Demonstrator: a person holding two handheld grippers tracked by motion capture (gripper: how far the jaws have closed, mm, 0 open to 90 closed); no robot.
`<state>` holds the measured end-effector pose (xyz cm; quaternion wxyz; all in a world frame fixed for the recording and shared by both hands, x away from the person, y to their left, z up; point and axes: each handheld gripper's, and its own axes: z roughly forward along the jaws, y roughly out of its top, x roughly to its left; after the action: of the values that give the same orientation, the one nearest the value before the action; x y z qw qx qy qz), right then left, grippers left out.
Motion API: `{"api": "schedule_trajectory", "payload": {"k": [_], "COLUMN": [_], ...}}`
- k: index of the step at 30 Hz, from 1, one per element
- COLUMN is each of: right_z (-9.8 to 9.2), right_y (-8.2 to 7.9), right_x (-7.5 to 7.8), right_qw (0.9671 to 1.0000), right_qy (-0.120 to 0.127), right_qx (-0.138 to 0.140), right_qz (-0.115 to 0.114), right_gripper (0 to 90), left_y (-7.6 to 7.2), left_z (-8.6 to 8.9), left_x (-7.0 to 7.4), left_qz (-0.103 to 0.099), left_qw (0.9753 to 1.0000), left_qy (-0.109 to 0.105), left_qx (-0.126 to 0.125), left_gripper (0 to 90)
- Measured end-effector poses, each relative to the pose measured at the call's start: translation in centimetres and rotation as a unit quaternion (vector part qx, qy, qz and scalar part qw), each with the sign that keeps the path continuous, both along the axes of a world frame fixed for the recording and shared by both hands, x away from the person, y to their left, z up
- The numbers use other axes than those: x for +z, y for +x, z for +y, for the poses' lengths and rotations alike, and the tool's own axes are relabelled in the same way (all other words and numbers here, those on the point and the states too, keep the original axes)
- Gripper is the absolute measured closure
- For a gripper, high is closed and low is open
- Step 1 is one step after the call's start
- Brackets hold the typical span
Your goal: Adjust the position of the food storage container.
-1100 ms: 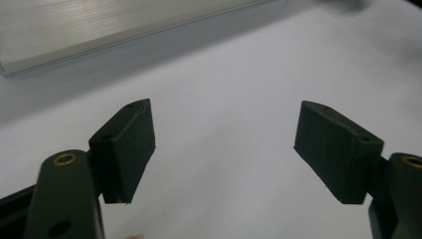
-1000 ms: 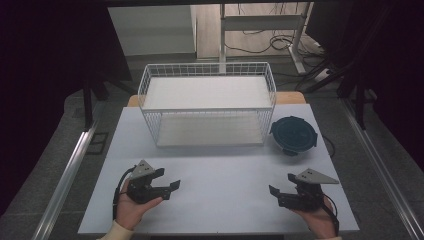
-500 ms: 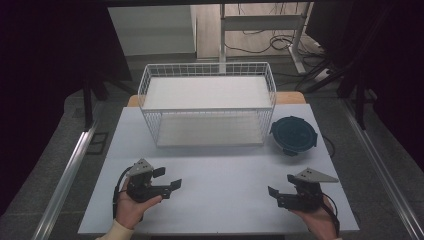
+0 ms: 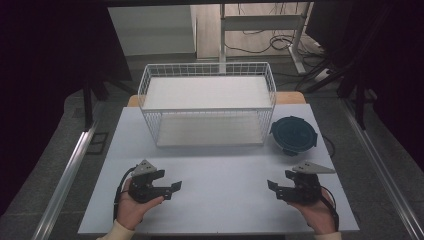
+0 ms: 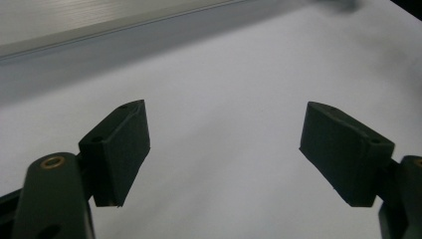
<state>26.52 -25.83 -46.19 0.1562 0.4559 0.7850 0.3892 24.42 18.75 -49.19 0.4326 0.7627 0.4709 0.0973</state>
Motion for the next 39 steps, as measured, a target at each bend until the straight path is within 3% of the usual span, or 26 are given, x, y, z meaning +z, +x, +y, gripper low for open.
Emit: {"api": "schedule_trajectory", "payload": {"k": [6, 16, 27, 30, 34, 36, 39], "right_z": [-0.3, -2.6, -3.8, -3.8, -3.8, -3.8, -3.8], "right_y": [1.6, 5.6, 9.7, 11.5, 12.8, 14.2, 15.3], "right_x": [1.4, 4.0, 4.7, 4.7, 5.0, 5.4, 5.6], "right_qw": [0.9999, 0.9984, 0.9965, 0.9943, 0.9937, 0.9926, 0.9920], "right_qy": [-0.011, 0.005, 0.006, 0.007, 0.002, -0.010, -0.012], "right_qx": [-0.013, -0.056, -0.077, -0.098, -0.104, -0.108, -0.109], "right_qz": [0.001, 0.011, 0.030, 0.041, 0.044, 0.054, 0.063], "right_gripper": [31.7, 40.6, 45.2, 55.7, 63.8, 74.5, 79.3], "left_y": [0.3, 0.2, 0.3, 0.3, 0.4, 0.5, 0.6], "left_z": [0.3, 0.3, 0.3, 0.1, 0.1, 0.1, 0.2], "left_x": [-0.2, -0.2, -0.4, -0.4, -0.4, -0.4, -0.4], "left_qz": [0.004, 0.003, 0.004, 0.005, 0.006, 0.005, 0.005], "left_qw": [1.0000, 1.0000, 1.0000, 1.0000, 1.0000, 1.0000, 1.0000], "left_qy": [0.001, 0.002, 0.001, 0.002, 0.002, 0.001, -0.001], "left_qx": [0.005, 0.008, 0.008, 0.005, 0.004, 0.005, 0.006], "left_gripper": [19.2, 19.0, 19.0, 19.0, 19.0, 19.0, 19.0]}}
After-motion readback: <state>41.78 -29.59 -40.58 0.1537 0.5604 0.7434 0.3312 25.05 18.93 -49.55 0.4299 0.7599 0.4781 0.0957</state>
